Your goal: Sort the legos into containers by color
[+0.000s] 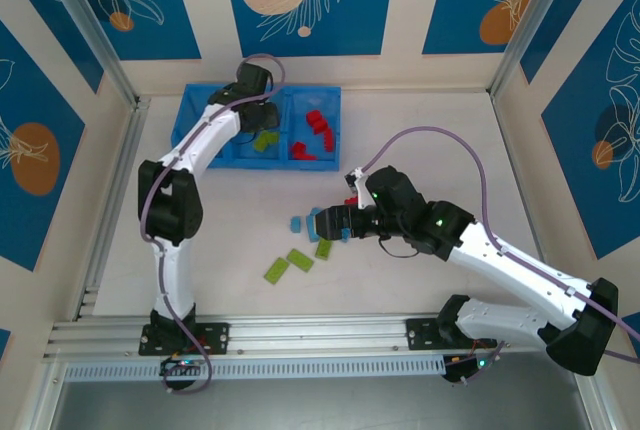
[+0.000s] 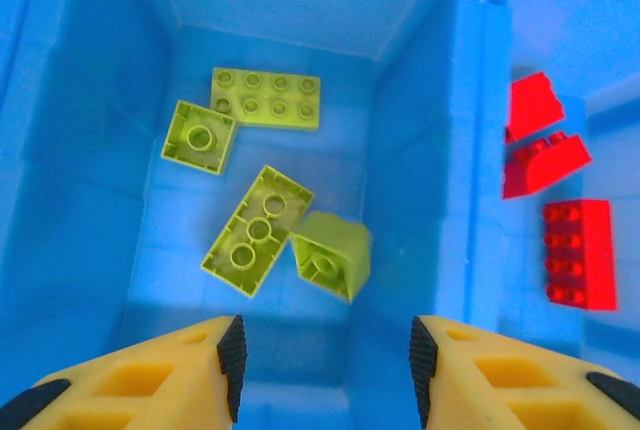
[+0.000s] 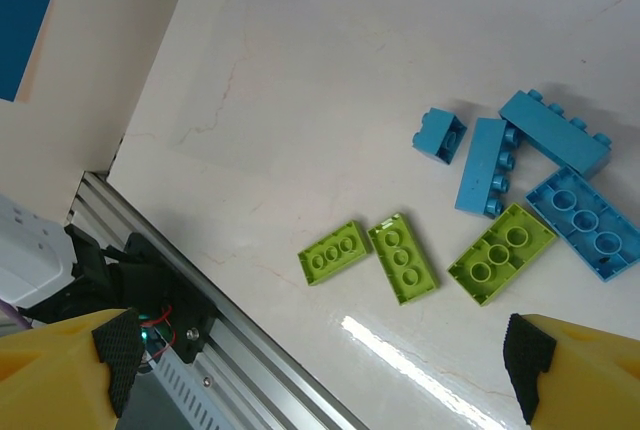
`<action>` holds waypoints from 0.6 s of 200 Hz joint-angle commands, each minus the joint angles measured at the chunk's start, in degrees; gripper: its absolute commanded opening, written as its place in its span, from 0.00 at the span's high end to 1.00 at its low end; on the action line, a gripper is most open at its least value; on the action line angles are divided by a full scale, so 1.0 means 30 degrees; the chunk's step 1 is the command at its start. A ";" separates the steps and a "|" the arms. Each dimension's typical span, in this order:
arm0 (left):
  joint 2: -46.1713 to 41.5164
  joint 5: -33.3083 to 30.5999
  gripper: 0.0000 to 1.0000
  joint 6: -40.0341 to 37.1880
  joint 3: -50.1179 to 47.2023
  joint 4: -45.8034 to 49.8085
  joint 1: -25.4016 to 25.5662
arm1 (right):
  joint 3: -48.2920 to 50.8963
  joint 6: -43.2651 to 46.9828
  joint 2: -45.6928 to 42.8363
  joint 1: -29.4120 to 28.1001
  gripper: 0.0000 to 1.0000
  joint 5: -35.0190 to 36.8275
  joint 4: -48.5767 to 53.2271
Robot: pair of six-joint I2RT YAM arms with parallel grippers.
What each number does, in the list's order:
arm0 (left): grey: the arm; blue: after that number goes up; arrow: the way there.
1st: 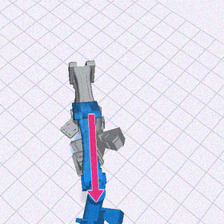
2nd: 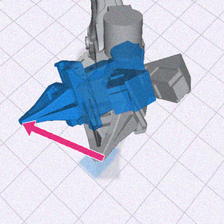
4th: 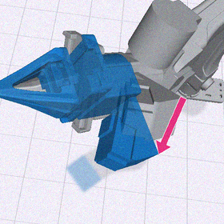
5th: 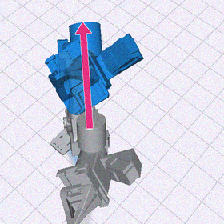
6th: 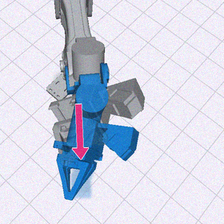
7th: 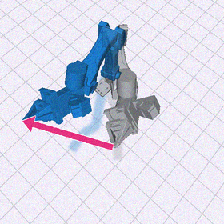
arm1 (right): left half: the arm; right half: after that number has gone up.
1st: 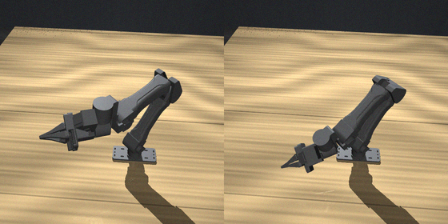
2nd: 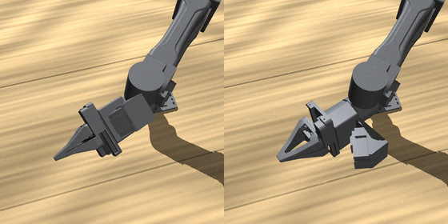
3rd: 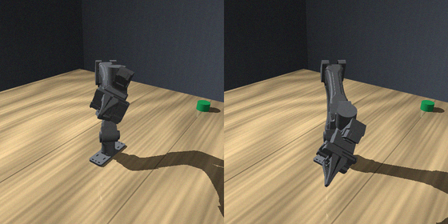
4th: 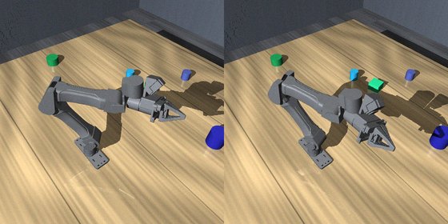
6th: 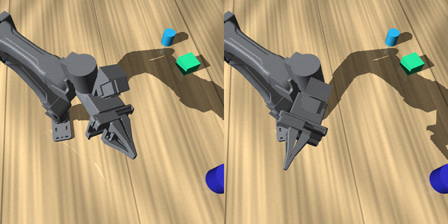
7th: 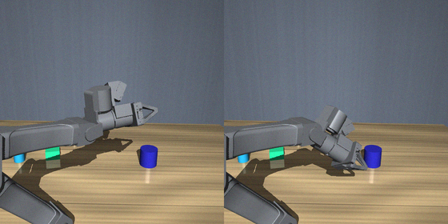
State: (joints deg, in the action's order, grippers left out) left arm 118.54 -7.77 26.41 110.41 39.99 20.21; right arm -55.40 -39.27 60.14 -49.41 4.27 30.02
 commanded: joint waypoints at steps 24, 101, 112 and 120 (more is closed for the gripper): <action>-0.8081 0.2325 0.54 0.1766 -0.6858 0.0173 0.0796 | -0.0001 -0.0567 -0.0487 -0.0113 0.05 0.1453 0.0156; -1.3811 0.1363 0.54 0.2541 -1.6323 -0.1084 0.7539 | 0.0792 -0.1120 -0.0776 0.0356 0.04 0.3018 -0.0714; -1.2858 0.2021 0.49 0.2339 -1.6668 -0.1497 0.7562 | 0.0828 -0.1200 -0.0670 0.0356 0.04 0.2985 -0.0723; -1.2034 0.2175 0.45 0.2184 -1.6681 -0.1691 0.7593 | 0.0829 -0.1208 -0.0626 0.0360 0.04 0.2901 -0.0669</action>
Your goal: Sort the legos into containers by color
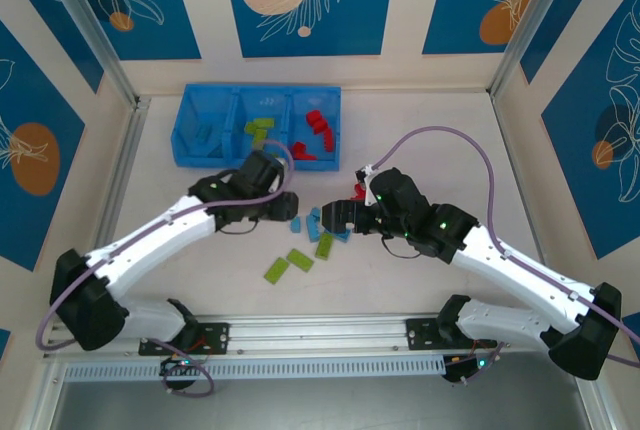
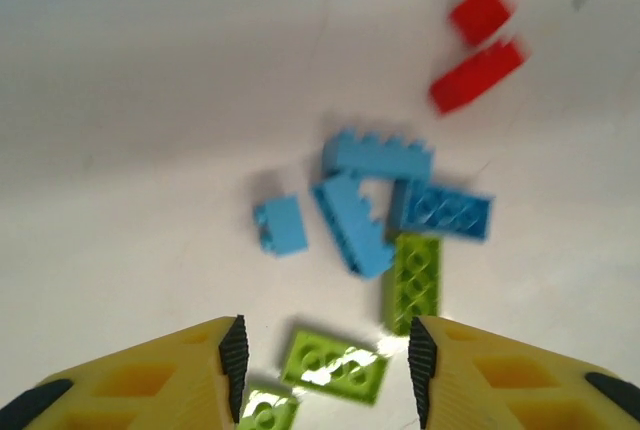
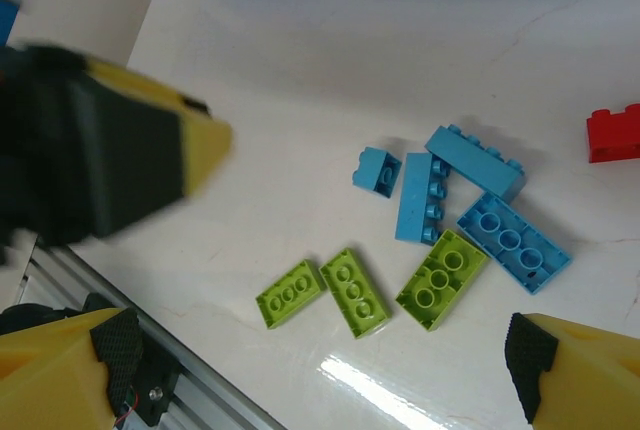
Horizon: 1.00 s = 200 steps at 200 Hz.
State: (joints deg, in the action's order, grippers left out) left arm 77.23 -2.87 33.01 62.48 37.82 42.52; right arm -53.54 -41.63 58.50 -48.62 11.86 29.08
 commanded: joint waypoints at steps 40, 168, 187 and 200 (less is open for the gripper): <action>0.4723 0.0509 0.28 -0.0524 -0.0666 -0.2677 0.0259 | 0.0224 -0.0580 -0.0346 0.0094 0.04 0.0448 0.0289; 0.5425 -0.1754 0.83 -0.0146 0.0115 -0.2684 -0.0099 | 0.0506 -0.0116 -0.0884 -0.0099 0.05 -0.1403 -0.0323; 0.3302 -0.2088 0.84 -0.0279 0.0433 -0.2086 -0.1187 | 0.0393 0.0163 -0.0721 -0.0312 0.05 -0.2358 -0.1055; 0.2118 -0.2186 0.84 -0.0422 0.0928 -0.1786 -0.2471 | 0.0400 0.0150 -0.0655 -0.0403 0.05 -0.2684 -0.1553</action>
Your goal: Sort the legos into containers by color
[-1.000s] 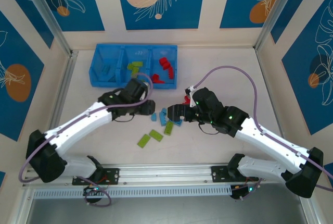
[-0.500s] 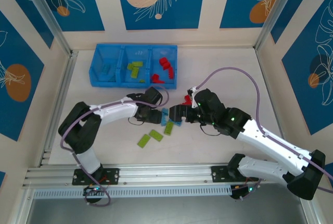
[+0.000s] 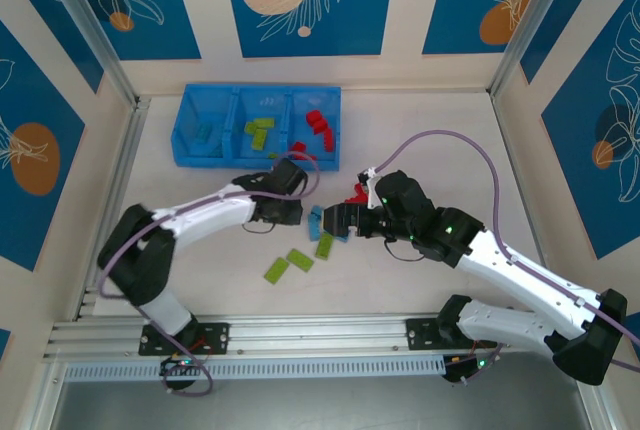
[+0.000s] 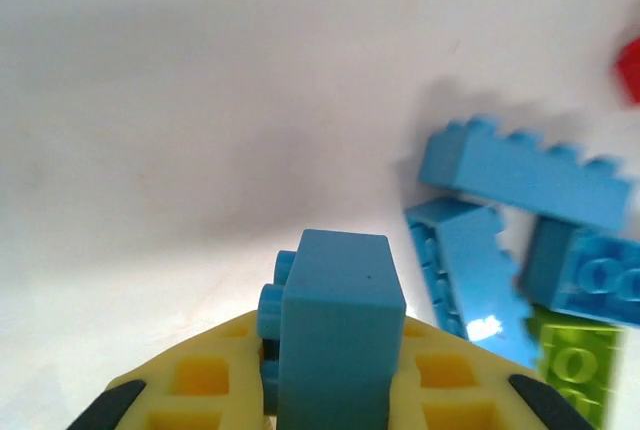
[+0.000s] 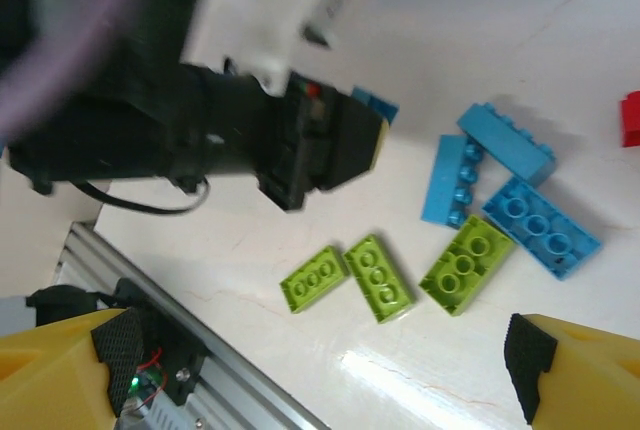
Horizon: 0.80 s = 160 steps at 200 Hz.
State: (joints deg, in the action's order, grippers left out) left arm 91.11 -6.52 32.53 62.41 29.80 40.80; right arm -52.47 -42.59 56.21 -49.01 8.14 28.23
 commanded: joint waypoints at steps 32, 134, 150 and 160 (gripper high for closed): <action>-0.2392 -0.0265 0.85 -0.0324 0.3809 0.1229 -0.6811 | 0.0336 0.0166 0.0275 -0.0361 0.05 -0.1207 -0.2041; 1.0534 0.1696 0.74 -0.0355 1.8133 0.5573 -1.3168 | 0.0467 -0.0093 -0.0584 -0.0610 0.05 -0.0352 -0.0524; 1.1275 0.1794 0.63 -0.0975 1.9475 0.6389 -1.3283 | 0.0648 -0.0130 -0.0926 -0.0649 0.04 -0.0174 -0.0415; 1.1159 0.1903 0.55 -0.1179 1.9738 0.6674 -1.3276 | 0.0837 -0.0188 -0.1046 -0.0631 0.05 0.0069 -0.0441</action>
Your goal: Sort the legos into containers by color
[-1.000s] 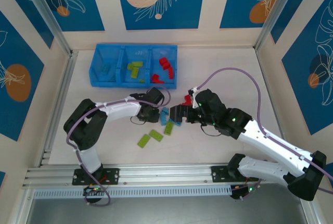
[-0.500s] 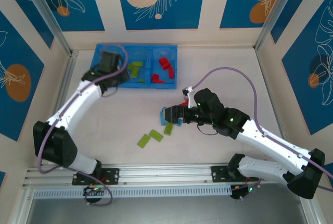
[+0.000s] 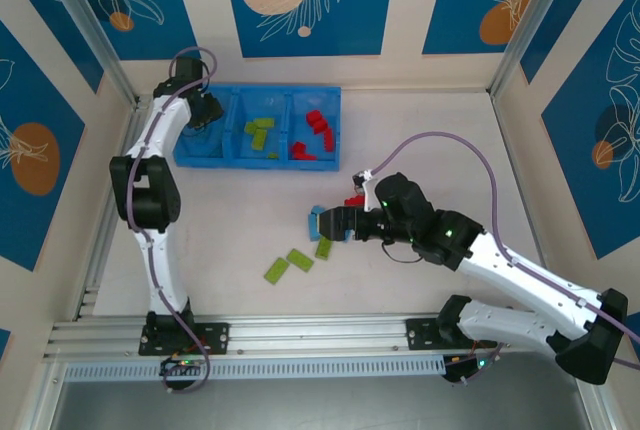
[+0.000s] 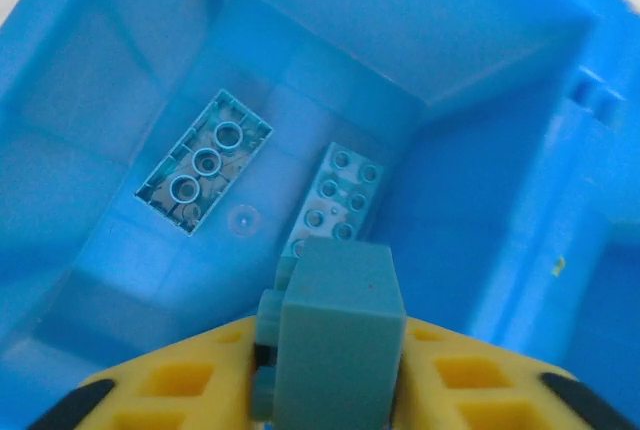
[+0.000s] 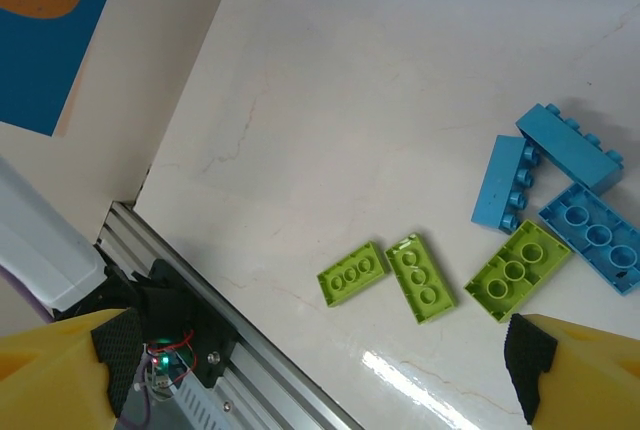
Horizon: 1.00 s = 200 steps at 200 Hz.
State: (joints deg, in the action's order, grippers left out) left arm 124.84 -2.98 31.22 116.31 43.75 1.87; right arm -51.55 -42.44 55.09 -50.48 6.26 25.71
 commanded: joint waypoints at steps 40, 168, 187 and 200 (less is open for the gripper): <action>-0.3748 0.2062 0.53 -0.0054 -0.0921 0.0682 -0.0156 | 0.0375 -0.0662 -0.0088 0.0035 0.04 0.2238 0.1098; -2.2564 0.7207 0.50 -0.9835 -1.6128 -0.1866 0.9550 | -0.3699 -0.5821 1.0127 0.5994 0.03 0.0762 0.4495; -2.3018 0.7185 0.44 -1.1283 -1.6966 -0.1296 0.9637 | -0.4832 -0.7184 1.2325 0.6266 0.03 0.0755 0.4555; -2.3033 0.7480 0.41 -1.2117 -1.7364 -0.0987 0.9773 | -0.5604 -0.7712 1.3728 0.6630 0.03 0.0661 0.4666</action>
State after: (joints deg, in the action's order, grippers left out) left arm 56.49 15.66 4.08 66.28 39.13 30.26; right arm -64.31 -59.07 90.83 -31.92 10.41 36.75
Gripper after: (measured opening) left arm 0.568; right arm 0.969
